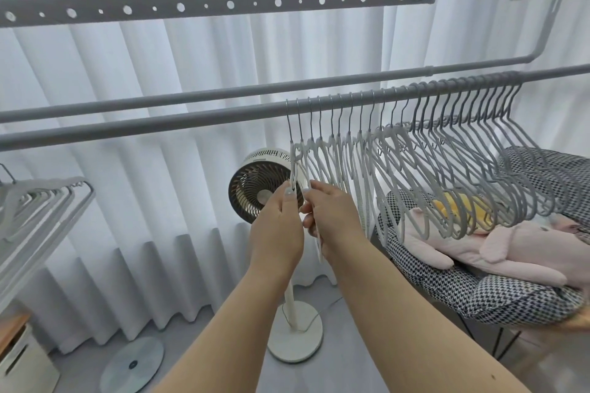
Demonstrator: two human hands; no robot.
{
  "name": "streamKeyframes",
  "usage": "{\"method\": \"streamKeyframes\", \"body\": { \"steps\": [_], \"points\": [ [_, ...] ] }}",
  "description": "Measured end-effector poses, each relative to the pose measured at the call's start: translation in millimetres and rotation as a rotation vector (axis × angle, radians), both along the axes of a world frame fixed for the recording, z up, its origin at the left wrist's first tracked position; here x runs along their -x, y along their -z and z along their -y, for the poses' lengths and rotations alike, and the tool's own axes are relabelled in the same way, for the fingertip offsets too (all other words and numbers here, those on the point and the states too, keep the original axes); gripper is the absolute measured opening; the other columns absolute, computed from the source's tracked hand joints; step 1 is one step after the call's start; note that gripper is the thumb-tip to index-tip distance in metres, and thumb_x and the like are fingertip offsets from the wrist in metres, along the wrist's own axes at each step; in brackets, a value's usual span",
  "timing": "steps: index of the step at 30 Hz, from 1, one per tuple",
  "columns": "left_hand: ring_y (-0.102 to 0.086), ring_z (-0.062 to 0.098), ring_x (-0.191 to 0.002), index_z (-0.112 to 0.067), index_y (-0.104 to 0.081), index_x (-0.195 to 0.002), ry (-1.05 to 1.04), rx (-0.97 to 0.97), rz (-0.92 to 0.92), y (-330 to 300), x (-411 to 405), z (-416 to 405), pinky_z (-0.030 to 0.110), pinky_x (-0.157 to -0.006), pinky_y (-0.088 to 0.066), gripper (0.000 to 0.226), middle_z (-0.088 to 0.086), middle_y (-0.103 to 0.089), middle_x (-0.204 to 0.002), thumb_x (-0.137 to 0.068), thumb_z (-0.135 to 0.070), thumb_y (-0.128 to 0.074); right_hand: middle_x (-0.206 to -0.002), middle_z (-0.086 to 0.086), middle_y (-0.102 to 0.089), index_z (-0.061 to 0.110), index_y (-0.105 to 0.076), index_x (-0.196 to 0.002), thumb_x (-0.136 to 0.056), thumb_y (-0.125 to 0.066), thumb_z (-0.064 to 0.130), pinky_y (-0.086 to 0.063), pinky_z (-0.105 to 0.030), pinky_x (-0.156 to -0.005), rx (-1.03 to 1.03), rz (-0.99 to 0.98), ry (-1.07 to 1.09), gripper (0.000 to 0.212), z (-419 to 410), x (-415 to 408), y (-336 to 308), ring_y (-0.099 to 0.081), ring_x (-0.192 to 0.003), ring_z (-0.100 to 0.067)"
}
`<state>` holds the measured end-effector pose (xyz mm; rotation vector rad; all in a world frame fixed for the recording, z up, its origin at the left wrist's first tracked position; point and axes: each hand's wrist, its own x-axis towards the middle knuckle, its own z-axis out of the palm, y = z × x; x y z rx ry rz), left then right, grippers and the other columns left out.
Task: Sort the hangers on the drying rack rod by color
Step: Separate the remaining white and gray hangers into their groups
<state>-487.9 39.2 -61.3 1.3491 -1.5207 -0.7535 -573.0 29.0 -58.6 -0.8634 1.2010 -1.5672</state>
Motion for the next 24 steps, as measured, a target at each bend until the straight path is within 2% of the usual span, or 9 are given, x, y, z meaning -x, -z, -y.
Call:
{"method": "streamKeyframes", "body": {
  "steps": [5,7,10,12,15,17,21,22,24],
  "points": [
    [-0.049,0.014,-0.126,-0.034,-0.052,-0.137,-0.002,-0.018,-0.013,3,-1,1,0.026,-0.091,-0.030,0.040,-0.009,-0.059,-0.134,-0.104,-0.040,-0.030,-0.073,-0.006,-0.057,0.013,-0.054,-0.128,-0.094,-0.052,0.015,-0.038,-0.017,-0.040,-0.018,-0.054,0.024,0.034,-5,2,-1,-0.048,-0.052,-0.012],
    [-0.053,0.018,-0.112,-0.029,-0.060,-0.122,-0.011,-0.023,-0.013,2,-1,0,0.031,-0.088,-0.035,0.037,-0.010,-0.065,-0.114,-0.103,-0.039,-0.030,-0.075,-0.006,-0.058,0.011,-0.056,-0.127,-0.095,-0.051,0.018,-0.044,-0.021,-0.048,-0.019,-0.075,0.027,0.032,-6,1,-1,-0.052,-0.058,-0.014],
    [-0.050,0.015,-0.094,-0.028,-0.061,-0.111,-0.026,-0.038,-0.016,0,-1,-5,0.029,-0.080,-0.031,0.032,-0.017,-0.052,-0.083,-0.104,-0.038,-0.031,-0.081,-0.008,-0.060,0.010,-0.057,-0.123,-0.095,-0.049,0.021,-0.052,-0.030,-0.066,-0.025,-0.091,0.022,0.030,-8,-2,-1,-0.058,-0.071,-0.021],
    [-0.051,0.018,-0.091,-0.025,-0.062,-0.104,-0.029,-0.029,0.001,0,-2,-6,0.030,-0.077,-0.033,0.035,-0.014,-0.054,-0.081,-0.104,-0.039,-0.030,-0.085,-0.010,-0.060,0.011,-0.058,-0.117,-0.095,-0.050,0.023,-0.055,-0.034,-0.075,-0.031,-0.078,0.011,0.027,-9,-3,-1,-0.059,-0.077,-0.023],
    [-0.057,0.025,-0.087,-0.025,-0.056,-0.088,-0.029,-0.023,0.024,3,-4,-6,0.037,-0.078,-0.042,0.037,0.005,-0.064,-0.087,-0.103,-0.043,-0.028,-0.086,-0.005,-0.058,0.014,-0.058,-0.109,-0.095,-0.050,0.028,-0.053,-0.040,-0.087,-0.054,-0.083,-0.001,0.021,-12,-5,-2,-0.059,-0.082,-0.022],
    [-0.060,0.027,-0.087,-0.026,-0.056,-0.088,-0.034,-0.027,0.028,5,-6,-6,0.039,-0.080,-0.046,0.040,0.005,-0.065,-0.085,-0.102,-0.047,-0.026,-0.084,-0.002,-0.056,0.018,-0.057,-0.106,-0.093,-0.050,0.032,-0.052,-0.039,-0.085,-0.071,-0.108,-0.001,0.021,-15,-7,-2,-0.056,-0.080,-0.019],
    [-0.062,0.027,-0.085,-0.022,-0.058,-0.084,-0.028,-0.030,0.030,7,-9,-8,0.040,-0.080,-0.047,0.046,0.003,-0.065,-0.079,-0.102,-0.049,-0.025,-0.074,0.005,-0.049,0.026,-0.051,-0.091,-0.093,-0.050,0.039,-0.041,-0.028,-0.065,-0.058,-0.145,-0.008,0.013,-22,-11,-3,-0.047,-0.066,-0.012],
    [-0.062,0.027,-0.085,-0.022,-0.058,-0.084,-0.026,-0.032,0.034,8,-10,-9,0.041,-0.081,-0.048,0.046,0.004,-0.065,-0.079,-0.102,-0.049,-0.025,-0.073,0.007,-0.049,0.028,-0.052,-0.094,-0.094,-0.049,0.039,-0.038,-0.026,-0.061,-0.064,-0.166,-0.004,0.011,-25,-11,-4,-0.046,-0.065,-0.010],
    [-0.063,0.027,-0.086,-0.024,-0.058,-0.084,-0.021,-0.037,0.046,9,-11,-9,0.041,-0.083,-0.049,0.046,0.003,-0.066,-0.081,-0.101,-0.050,-0.024,-0.081,0.013,-0.051,0.024,-0.054,-0.119,-0.096,-0.048,0.039,-0.036,-0.023,-0.058,-0.067,-0.220,0.000,0.029,-32,-11,-7,-0.048,-0.070,-0.003]
  ]
}}
